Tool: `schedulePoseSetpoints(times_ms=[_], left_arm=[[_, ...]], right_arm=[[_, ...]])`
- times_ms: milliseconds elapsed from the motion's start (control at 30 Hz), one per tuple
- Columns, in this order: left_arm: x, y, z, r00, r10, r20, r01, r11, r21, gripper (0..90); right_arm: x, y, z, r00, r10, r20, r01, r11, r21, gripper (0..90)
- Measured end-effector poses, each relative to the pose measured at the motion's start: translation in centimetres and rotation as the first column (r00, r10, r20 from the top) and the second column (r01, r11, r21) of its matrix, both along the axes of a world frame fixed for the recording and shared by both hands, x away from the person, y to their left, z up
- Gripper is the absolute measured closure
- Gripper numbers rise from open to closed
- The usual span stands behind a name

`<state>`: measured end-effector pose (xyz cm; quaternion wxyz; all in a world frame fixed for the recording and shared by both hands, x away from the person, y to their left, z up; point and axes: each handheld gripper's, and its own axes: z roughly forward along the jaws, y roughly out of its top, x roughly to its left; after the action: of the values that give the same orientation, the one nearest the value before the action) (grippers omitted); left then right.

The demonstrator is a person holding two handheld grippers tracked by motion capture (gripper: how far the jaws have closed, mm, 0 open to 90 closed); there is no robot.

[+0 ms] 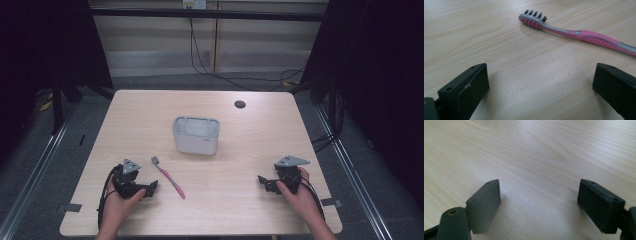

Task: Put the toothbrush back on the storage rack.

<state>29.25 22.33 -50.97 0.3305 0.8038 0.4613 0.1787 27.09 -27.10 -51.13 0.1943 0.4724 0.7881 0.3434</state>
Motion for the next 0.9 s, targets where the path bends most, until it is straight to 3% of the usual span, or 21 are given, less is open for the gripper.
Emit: schedulePoseSetpoints(times_ms=[100,167,233,267,300,367,400,433,467,500,533,567,600,633,667,700,733,767,800,833,900], left_arm=[[0.2,-0.1,0.3,0.9994,0.004,-0.034,-0.003,0.9999,0.010,0.3],[0.4,-0.2,0.8,0.9959,0.029,-0.086,-0.031,0.9993,-0.023,0.8],[0.7,-0.2,1.7,0.9876,0.035,-0.153,-0.045,0.9971,-0.061,6.9],[0.8,-0.2,2.1,0.9838,0.028,-0.177,-0.039,0.9976,-0.058,21.1],[1.0,-0.3,2.5,0.9787,0.042,-0.201,-0.056,0.9962,-0.066,25.9],[1.3,-0.8,3.5,0.9719,0.066,-0.226,-0.079,0.9957,-0.048,13.6],[1.4,-1.0,3.8,0.9688,0.067,-0.238,-0.081,0.9956,-0.048,22.7],[1.5,-1.1,4.1,0.9647,0.065,-0.255,-0.081,0.9953,-0.053,24.0],[1.7,-1.3,4.5,0.9563,0.074,-0.283,-0.096,0.9933,-0.064,24.0],[2.1,-1.7,5.1,0.9321,0.087,-0.352,-0.121,0.9896,-0.077,22.4],[2.1,-1.7,5.1,0.9321,0.087,-0.352,-0.121,0.9896,-0.077,27.0],[2.4,-2.3,5.5,0.9168,0.092,-0.389,-0.133,0.9881,-0.078,32.0],[2.4,-2.3,5.5,0.9168,0.092,-0.389,-0.133,0.9881,-0.078,30.4],[2.7,-2.7,5.7,0.9068,0.108,-0.408,-0.145,0.9874,-0.063,30.4],[2.8,-2.8,5.8,0.9020,0.116,-0.416,-0.153,0.9867,-0.057,30.9],[3.1,-3.3,5.9,0.8875,0.126,-0.443,-0.163,0.9856,-0.046,31.2],[3.1,-3.3,5.9,0.8875,0.126,-0.443,-0.163,0.9856,-0.046,32.8],[3.2,-3.6,5.9,0.8689,0.136,-0.476,-0.188,0.9803,-0.062,32.8],[3.3,-3.8,5.9,0.8627,0.142,-0.485,-0.200,0.9773,-0.069,34.6],[3.5,-4.0,5.9,0.8478,0.155,-0.507,-0.217,0.9740,-0.065,34.7],[3.6,-4.4,5.7,0.8344,0.174,-0.523,-0.240,0.9690,-0.060,36.4]], right_arm=[[0.0,0.0,0.0,1.0000,-0.002,-0.001,0.002,1.0000,0.000,18.3],[0.0,0.0,0.0,1.0000,-0.003,-0.002,0.003,1.0000,0.000,18.4],[0.0,0.0,0.0,1.0000,-0.003,-0.002,0.003,1.0000,0.001,18.3],[0.0,0.0,0.0,1.0000,-0.002,-0.001,0.002,1.0000,0.000,18.3],[0.0,0.0,0.0,1.0000,-0.004,-0.002,0.004,1.0000,0.001,18.4],[0.0,0.0,0.0,1.0000,-0.003,-0.001,0.003,1.0000,0.000,18.3],[0.0,0.0,0.0,1.0000,-0.004,-0.002,0.004,1.0000,0.001,18.3],[0.0,0.0,0.0,1.0000,-0.004,-0.002,0.004,1.0000,0.001,18.3],[0.0,0.0,0.0,1.0000,-0.004,-0.002,0.004,1.0000,0.001,18.3],[0.0,0.0,0.0,1.0000,-0.004,-0.002,0.004,1.0000,0.001,18.3],[0.0,0.0,0.0,1.0000,-0.004,-0.002,0.004,1.0000,0.001,18.3],[0.0,0.0,0.0,1.0000,-0.004,-0.002,0.004,1.0000,0.001,18.3],[0.0,0.0,0.0,1.0000,-0.004,-0.002,0.004,1.0000,0.001,18.3],[0.0,0.0,0.0,1.0000,-0.004,-0.003,0.004,1.0000,0.001,18.3],[0.0,0.0,0.0,1.0000,-0.004,-0.002,0.004,1.0000,0.001,18.3],[0.0,0.0,0.0,1.0000,-0.004,-0.002,0.004,1.0000,0.001,18.3],[0.0,0.0,0.0,1.0000,-0.004,-0.002,0.004,1.0000,0.001,18.3],[0.0,0.0,0.0,1.0000,-0.004,-0.002,0.004,1.0000,0.001,18.3],[0.0,0.0,0.0,1.0000,-0.004,-0.003,0.004,1.0000,0.001,18.3],[0.0,0.0,0.0,1.0000,-0.004,-0.002,0.004,1.0000,0.001,18.3],[0.0,0.0,0.0,1.0000,-0.004,-0.002,0.004,1.0000,0.001,18.3]])
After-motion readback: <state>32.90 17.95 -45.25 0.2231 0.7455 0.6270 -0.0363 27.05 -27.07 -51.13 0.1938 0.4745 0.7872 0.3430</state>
